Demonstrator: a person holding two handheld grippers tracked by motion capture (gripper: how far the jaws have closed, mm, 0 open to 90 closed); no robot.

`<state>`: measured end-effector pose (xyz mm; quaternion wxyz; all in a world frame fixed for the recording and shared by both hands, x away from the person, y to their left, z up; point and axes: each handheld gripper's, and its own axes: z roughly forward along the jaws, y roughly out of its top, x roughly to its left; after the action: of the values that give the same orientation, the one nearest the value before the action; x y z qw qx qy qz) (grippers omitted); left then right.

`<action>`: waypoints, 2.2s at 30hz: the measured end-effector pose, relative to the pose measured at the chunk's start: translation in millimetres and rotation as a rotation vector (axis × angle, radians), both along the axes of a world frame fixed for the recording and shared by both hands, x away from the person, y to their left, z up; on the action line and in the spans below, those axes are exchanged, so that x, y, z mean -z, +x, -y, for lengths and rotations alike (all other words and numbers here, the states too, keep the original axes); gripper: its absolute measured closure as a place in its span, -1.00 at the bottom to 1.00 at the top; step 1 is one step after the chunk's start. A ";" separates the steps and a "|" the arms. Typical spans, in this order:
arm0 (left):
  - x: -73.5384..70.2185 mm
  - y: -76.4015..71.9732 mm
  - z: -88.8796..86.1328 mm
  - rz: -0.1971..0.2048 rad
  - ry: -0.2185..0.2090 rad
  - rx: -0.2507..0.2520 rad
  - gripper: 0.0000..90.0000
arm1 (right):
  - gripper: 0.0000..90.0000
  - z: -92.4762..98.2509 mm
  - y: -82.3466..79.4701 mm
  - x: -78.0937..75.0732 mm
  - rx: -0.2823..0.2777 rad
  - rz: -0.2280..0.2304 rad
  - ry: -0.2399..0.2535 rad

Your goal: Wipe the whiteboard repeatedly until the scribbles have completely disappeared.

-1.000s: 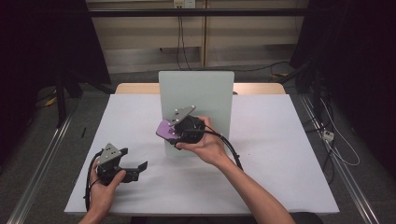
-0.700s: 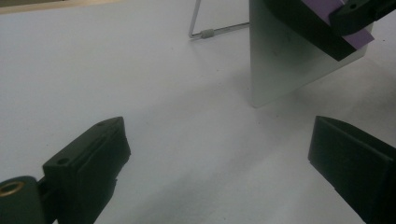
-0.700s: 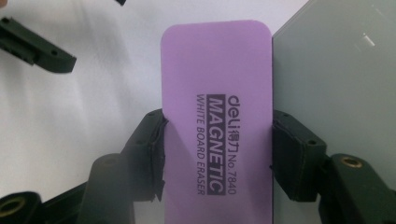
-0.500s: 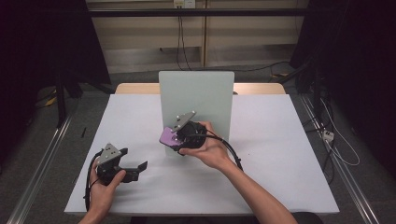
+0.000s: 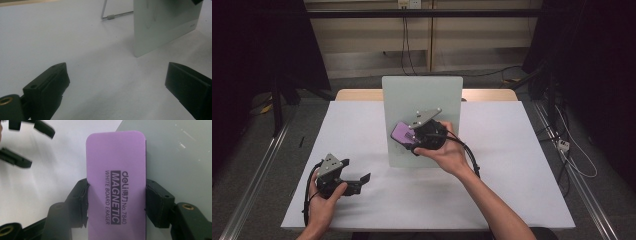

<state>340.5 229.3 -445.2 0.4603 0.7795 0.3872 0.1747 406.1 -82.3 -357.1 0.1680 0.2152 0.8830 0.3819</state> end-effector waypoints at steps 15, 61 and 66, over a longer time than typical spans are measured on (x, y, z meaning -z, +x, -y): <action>0.2 0.2 0.7 -0.002 0.004 0.004 -0.89 | -0.07 -11.7 -13.9 50.8 -0.068 -0.093 -0.096; -1.2 -0.2 -1.5 0.002 -0.007 -0.001 -0.89 | -0.06 -46.8 -12.0 66.1 -0.120 -0.142 -0.150; -1.7 -0.4 -2.4 0.006 -0.008 0.001 -0.89 | -0.06 -41.4 -12.3 63.1 -0.117 -0.146 -0.183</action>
<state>340.1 231.7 -443.6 0.4649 0.7773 0.3861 0.1751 393.8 -40.9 -420.2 0.0997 0.1744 0.9350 0.2924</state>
